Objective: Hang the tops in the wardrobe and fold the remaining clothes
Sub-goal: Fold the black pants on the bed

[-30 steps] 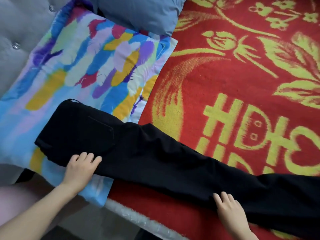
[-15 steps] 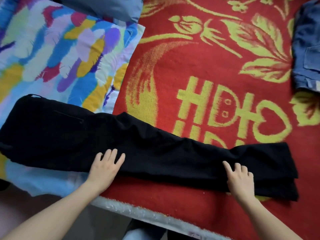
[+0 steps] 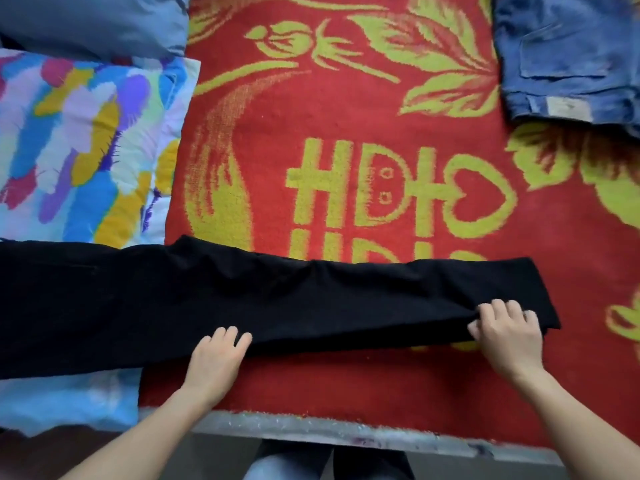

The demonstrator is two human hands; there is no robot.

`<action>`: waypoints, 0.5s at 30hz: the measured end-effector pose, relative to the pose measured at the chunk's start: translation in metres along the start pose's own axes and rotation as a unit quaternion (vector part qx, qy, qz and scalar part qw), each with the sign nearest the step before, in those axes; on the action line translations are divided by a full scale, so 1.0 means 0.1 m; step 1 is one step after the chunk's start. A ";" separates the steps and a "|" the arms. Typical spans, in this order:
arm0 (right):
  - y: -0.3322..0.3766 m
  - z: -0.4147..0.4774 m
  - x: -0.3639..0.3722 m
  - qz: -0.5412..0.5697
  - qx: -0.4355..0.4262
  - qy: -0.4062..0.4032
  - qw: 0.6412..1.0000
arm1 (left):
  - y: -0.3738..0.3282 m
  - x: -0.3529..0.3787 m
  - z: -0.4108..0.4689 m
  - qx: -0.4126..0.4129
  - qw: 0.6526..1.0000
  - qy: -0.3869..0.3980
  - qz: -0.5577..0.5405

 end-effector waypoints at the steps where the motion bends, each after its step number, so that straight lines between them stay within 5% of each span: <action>1: -0.06 -0.10 0.06 -0.013 -0.015 0.020 1.000 | 0.00 0.00 -0.01 -0.006 1.000 0.006 -0.002; 4: -0.29 -0.27 0.48 -0.054 -0.011 0.208 0.977 | -0.05 0.06 -0.01 -0.028 0.998 0.047 -0.021; 6: -0.56 -0.28 0.69 -0.012 0.116 0.306 0.945 | -0.11 0.10 0.02 -0.046 0.996 0.070 -0.033; 10: -0.87 0.02 0.66 0.221 0.343 0.237 0.882 | -0.27 0.05 0.16 -0.054 0.993 0.092 -0.051; 15: -1.25 0.05 1.10 0.365 0.513 0.273 0.728 | -0.39 0.10 0.27 -0.082 0.985 0.129 -0.085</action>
Point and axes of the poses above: each hand's wrist, its own z-axis towards the middle knuckle, its own x-axis out of the palm, y = z × x, the point moved 8 cm from there along z, towards the middle knuckle, and after that the axes turned 15 degrees about x, right-handed, at the moved point
